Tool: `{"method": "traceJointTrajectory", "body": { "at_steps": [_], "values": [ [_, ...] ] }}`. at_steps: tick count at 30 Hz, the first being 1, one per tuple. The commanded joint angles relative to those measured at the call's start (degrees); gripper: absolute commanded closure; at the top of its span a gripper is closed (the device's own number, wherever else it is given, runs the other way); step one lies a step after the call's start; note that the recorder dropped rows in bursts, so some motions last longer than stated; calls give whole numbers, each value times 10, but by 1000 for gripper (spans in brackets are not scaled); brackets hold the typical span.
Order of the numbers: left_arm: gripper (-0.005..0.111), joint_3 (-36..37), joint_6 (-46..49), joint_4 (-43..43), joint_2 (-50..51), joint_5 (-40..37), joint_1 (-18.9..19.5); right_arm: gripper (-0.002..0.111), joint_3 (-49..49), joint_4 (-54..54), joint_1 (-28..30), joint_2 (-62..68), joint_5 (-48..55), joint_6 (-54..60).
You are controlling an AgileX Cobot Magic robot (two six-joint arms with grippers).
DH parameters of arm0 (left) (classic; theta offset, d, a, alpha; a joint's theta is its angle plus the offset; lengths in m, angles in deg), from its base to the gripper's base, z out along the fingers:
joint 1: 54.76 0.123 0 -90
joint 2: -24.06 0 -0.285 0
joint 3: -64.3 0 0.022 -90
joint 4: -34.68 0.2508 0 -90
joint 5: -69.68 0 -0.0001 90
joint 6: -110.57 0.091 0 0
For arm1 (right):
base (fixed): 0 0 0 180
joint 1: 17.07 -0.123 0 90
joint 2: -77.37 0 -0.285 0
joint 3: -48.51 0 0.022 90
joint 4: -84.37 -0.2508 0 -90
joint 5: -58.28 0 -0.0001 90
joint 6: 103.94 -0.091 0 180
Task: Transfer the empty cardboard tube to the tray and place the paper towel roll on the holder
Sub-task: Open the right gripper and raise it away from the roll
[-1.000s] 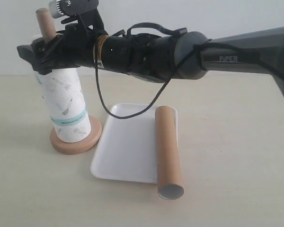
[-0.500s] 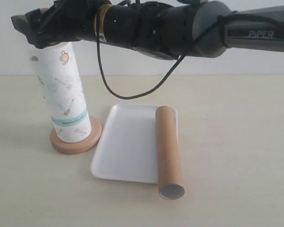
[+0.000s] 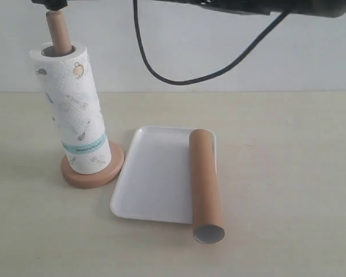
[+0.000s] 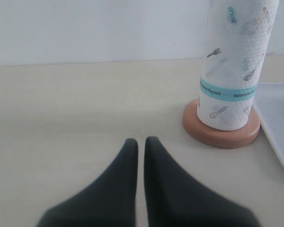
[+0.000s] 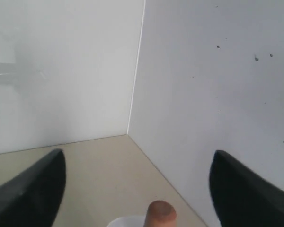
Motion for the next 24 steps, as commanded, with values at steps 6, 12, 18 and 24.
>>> {"method": "traceJointTrajectory", "body": {
  "at_steps": [6, 12, 18, 24],
  "values": [
    [103, 2, 1, -5, -2, -1, -3, 107, 121, 79, 4, -117, 41, -103],
    [103, 2, 1, -5, -2, -1, -3, 106, 225, 79, 4, -205, 157, -103],
    [103, 2, 1, -5, -2, -1, -3, 106, 346, 79, 4, -317, 144, -103],
    [103, 2, 1, -5, -2, -1, -3, 106, 406, 77, 4, -406, 166, -103]
  ]
}}
